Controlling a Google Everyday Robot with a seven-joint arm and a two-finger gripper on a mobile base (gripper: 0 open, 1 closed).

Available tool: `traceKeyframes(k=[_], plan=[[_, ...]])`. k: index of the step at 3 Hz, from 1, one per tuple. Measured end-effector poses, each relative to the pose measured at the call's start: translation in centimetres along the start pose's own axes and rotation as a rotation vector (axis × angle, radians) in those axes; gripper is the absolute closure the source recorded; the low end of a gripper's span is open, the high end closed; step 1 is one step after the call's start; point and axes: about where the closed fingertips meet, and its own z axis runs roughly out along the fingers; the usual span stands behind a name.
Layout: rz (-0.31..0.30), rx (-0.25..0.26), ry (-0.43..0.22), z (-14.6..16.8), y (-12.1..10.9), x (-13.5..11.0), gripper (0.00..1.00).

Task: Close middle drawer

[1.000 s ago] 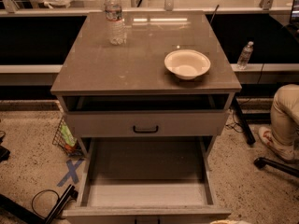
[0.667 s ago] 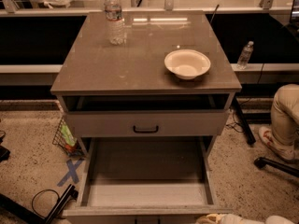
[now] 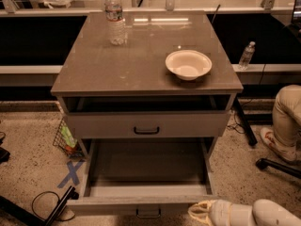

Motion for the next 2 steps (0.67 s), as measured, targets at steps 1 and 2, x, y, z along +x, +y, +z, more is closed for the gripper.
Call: traceKeyframes(k=[1, 2], plan=[[-0.016, 0.000, -0.004, 0.7, -1.0, -0.6, 1.00], [-0.059, 0.002, -0.019, 3.9, -6.1, -1.9, 1.00]])
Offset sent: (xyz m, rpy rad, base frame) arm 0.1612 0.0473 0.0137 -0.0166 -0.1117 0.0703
